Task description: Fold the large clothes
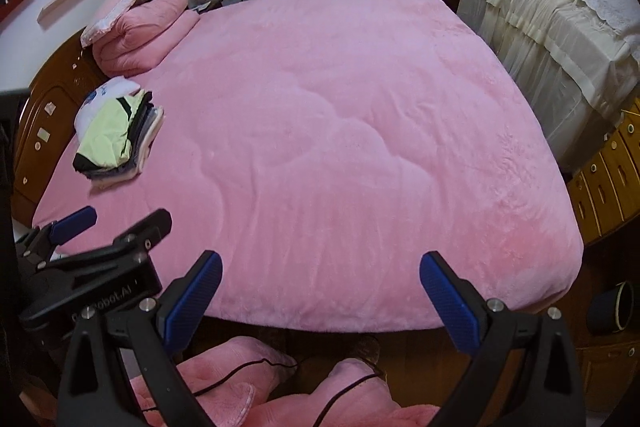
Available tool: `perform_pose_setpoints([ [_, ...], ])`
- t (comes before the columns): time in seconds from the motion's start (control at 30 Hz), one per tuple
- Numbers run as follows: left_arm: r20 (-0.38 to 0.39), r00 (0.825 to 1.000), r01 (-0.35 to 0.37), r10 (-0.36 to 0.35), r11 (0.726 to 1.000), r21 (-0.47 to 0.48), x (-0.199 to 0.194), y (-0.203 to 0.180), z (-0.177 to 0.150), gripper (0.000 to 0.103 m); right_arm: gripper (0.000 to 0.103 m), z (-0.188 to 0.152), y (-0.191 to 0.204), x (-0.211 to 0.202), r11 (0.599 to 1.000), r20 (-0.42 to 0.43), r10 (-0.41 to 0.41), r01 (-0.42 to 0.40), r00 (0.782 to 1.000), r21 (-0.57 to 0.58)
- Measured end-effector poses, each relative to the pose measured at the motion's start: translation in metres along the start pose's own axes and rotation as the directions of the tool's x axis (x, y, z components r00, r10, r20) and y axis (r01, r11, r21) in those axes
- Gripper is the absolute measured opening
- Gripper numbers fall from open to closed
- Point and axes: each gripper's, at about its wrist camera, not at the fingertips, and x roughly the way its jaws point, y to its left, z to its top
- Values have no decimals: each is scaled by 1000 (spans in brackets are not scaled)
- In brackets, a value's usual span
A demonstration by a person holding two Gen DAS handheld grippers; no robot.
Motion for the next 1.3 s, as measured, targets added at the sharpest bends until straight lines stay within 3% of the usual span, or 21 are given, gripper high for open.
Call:
perform_pose_setpoints([
  [0.2, -14, 1000, 9, -9, 1000, -11, 7, 16, 5, 102, 103, 3, 16, 8, 1000, -20, -5, 5, 1000, 8],
  [0.43, -96, 995, 28, -33, 998, -49, 22, 38, 5, 102, 103, 9, 35, 6, 1000, 3, -7, 7, 1000, -5],
  [0.67, -58, 998, 33, -35, 998, -44, 14, 43, 7, 102, 103, 14, 54, -1, 997, 37, -15, 18, 999, -69],
  [0.97, -24, 998, 55, -55, 998, -25, 6, 41, 11, 102, 103, 13, 50, -7, 999, 47, -33, 34, 998, -36],
  [1.3, 8, 1000, 8, -8, 999, 33, -6, 28, 15, 102, 103, 16, 42, -14, 999, 54, -52, 53, 997, -6],
])
